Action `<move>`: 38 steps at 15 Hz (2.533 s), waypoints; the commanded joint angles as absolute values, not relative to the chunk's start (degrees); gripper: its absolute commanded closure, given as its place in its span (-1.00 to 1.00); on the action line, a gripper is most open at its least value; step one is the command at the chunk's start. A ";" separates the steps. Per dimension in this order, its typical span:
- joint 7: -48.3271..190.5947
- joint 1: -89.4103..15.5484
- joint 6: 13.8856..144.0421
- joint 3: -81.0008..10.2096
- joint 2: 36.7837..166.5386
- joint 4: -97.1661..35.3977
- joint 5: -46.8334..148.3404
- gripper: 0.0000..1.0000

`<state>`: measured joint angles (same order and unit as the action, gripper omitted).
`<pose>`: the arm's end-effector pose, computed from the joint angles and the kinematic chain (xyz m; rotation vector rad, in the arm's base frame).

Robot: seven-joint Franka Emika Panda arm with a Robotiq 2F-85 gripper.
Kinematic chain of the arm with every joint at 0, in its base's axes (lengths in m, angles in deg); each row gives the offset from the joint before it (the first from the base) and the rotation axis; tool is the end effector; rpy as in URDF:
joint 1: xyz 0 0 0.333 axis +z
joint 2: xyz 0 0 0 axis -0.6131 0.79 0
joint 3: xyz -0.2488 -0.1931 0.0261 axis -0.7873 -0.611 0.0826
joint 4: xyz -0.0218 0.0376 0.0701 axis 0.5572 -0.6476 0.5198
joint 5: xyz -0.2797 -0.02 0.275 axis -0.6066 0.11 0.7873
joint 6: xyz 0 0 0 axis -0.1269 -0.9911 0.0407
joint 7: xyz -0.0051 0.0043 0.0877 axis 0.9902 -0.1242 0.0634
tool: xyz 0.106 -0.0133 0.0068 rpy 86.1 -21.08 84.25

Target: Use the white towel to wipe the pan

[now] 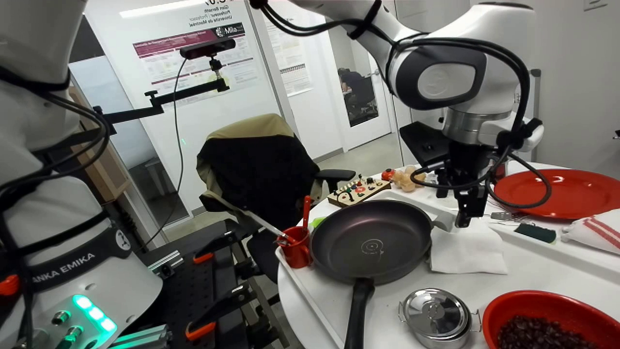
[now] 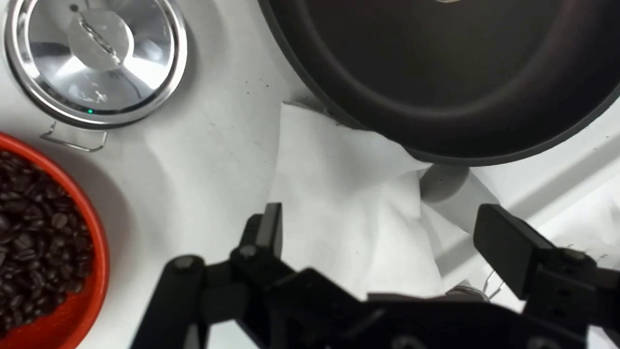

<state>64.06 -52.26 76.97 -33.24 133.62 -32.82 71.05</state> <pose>0.6330 -0.1768 0.1051 -2.8525 0.6640 0.2098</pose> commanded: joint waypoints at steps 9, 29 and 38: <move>69.30 -49.63 83.34 -34.58 148.11 -18.20 68.19 -1.00; 73.63 -48.63 81.95 -36.00 157.95 -6.89 65.58 0.14; 73.16 -48.88 82.76 -37.04 156.30 -8.20 64.34 0.93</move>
<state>72.11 -49.16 82.60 -36.20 155.87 -9.47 66.41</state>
